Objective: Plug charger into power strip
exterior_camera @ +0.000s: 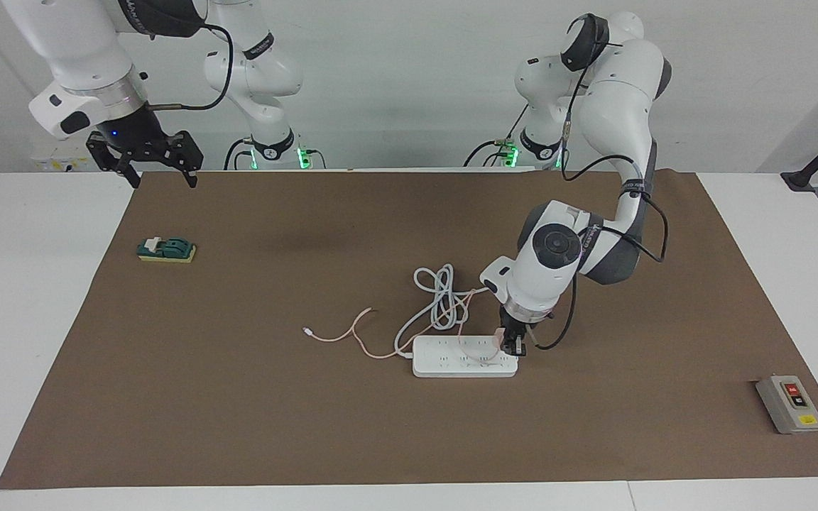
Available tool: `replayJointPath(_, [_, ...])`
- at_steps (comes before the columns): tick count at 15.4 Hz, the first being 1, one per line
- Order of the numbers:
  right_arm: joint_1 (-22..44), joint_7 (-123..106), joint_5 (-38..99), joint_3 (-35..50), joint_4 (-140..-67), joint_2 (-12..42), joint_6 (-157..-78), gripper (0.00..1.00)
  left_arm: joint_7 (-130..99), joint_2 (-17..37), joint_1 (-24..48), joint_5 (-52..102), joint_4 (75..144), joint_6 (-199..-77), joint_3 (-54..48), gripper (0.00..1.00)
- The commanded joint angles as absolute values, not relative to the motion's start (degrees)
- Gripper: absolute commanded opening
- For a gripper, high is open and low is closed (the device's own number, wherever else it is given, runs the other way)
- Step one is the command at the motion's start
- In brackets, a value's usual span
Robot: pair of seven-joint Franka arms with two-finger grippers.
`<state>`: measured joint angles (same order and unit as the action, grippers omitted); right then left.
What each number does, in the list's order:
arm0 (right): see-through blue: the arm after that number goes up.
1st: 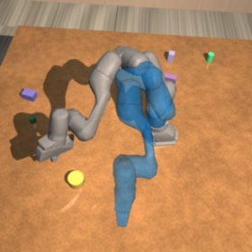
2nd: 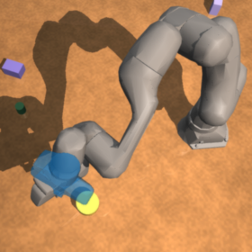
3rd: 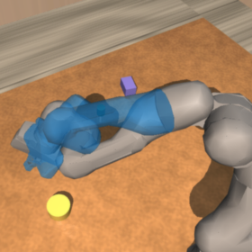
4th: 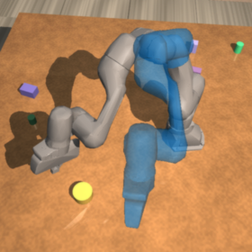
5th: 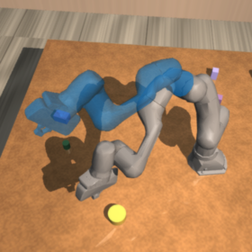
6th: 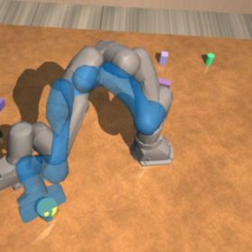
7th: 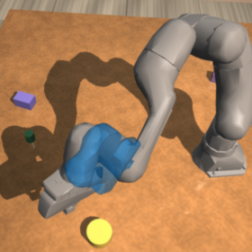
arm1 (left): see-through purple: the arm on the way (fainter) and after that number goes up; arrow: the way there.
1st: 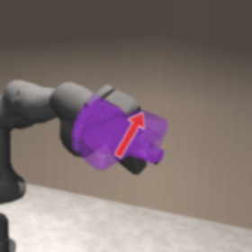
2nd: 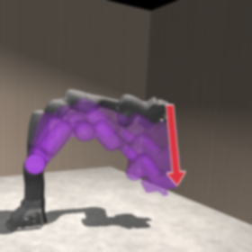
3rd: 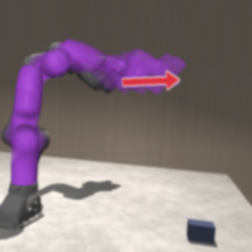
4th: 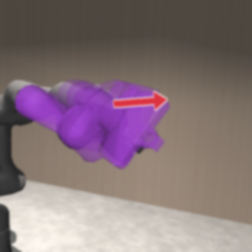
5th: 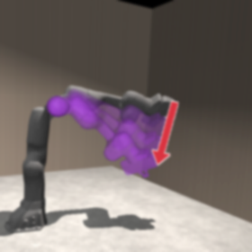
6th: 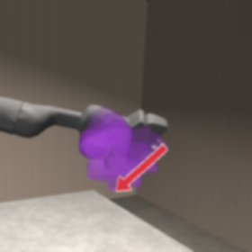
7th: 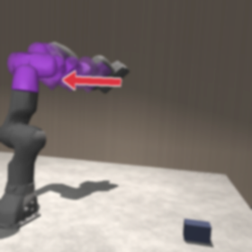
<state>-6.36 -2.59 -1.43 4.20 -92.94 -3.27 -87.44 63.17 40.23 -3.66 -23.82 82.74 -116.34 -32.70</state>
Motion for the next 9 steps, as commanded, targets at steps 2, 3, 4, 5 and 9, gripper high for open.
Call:
replayJointPath(2, [-6.9,-1.8,-0.5,4.7,-94.0,-4.4,-87.0,1.00,64.2,39.3,-6.4,-25.3,83.0,-117.0,-33.5,1.00])
replayJointPath(3, [-6.9,-1.8,-0.5,4.7,-94.0,-4.4,-87.0,1.00,64.2,38.1,-7.4,-25.2,83.0,-117.0,-33.8,1.00])
replayJointPath(4, [-6.9,-1.8,-0.6,4.7,-94.0,-4.4,-87.0,1.00,64.1,36.8,-8.5,-25.1,83.1,-117.0,-34.4,1.00])
replayJointPath(5, [-6.9,-1.8,-0.5,4.7,-94.0,-4.4,-87.0,1.00,63.9,35.3,-10.0,-24.6,83.2,-117.0,-35.1,1.00])
replayJointPath(9, [-6.9,-1.8,-0.6,4.7,-94.0,-4.4,-87.0,1.00,53.6,26.7,-18.5,-13.1,83.3,-108.9,-39.5,1.00])
